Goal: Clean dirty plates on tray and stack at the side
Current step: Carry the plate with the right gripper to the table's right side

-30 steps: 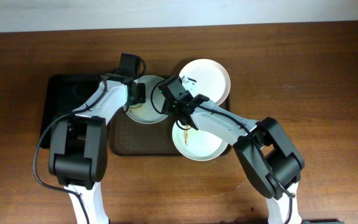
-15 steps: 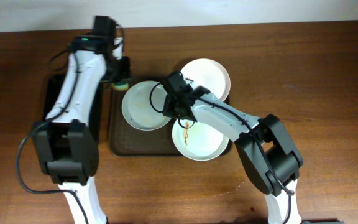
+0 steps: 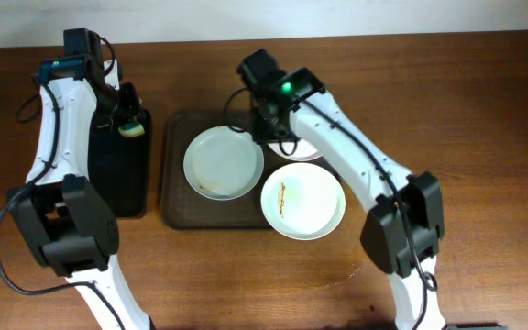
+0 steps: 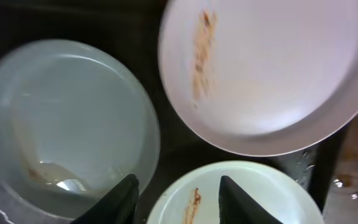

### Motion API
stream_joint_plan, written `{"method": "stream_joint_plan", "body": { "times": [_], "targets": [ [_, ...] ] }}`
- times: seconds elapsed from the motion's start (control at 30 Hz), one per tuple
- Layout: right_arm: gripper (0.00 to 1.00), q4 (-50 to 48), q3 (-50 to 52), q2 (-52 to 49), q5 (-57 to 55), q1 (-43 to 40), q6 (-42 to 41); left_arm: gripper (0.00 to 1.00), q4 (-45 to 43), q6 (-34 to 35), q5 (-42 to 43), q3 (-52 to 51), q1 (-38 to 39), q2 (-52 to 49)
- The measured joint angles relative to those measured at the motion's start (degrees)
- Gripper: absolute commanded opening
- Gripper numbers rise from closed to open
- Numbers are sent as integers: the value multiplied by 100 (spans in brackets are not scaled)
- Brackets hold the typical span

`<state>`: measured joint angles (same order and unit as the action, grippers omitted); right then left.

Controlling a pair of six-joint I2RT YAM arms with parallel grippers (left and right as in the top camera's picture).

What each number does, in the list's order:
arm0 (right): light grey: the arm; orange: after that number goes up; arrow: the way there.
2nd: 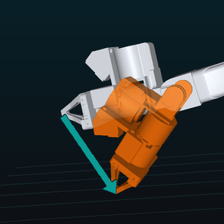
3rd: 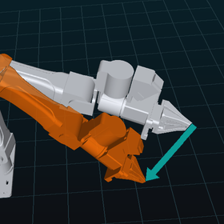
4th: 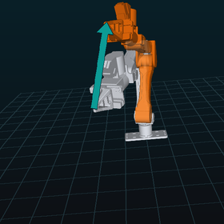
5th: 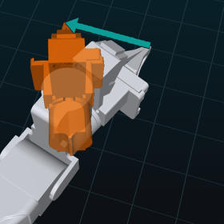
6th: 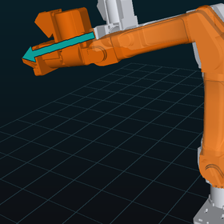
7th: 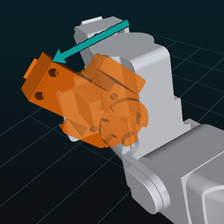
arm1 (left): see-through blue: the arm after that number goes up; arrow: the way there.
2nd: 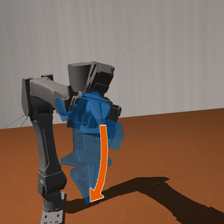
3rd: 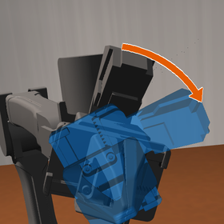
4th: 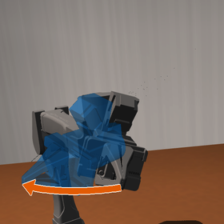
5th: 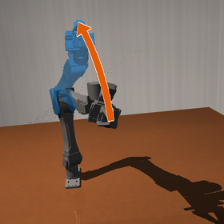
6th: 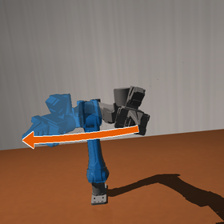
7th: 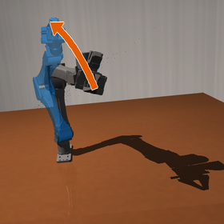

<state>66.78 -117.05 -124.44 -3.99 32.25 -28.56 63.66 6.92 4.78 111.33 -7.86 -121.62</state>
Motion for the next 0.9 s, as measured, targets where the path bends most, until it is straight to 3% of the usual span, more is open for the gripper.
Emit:
{"method": "stream_joint_plan", "body": {
  "times": [0.2,0.4,0.43,0.6,0.77,0.9],
  "targets": [
    [41,-374,310,-892,1458,-52,219,2,2,0,0,0,0,0],
    [20,-796,299,-1333,1574,-35,146,2,2,0,0,0,0,0],
    [4,-870,299,-1340,1574,-33,144,2,0,0,-2,0,0,0],
    [4,-970,286,-1342,1576,-33,-15,2,0,0,-2,0,0,0],
    [4,-11,-275,-566,-428,203,59,3,0,15,-2,0,0,0],
    [4,214,-496,-13,-3445,1355,98,3,2,15,0,0,0,0]
  ]
}}
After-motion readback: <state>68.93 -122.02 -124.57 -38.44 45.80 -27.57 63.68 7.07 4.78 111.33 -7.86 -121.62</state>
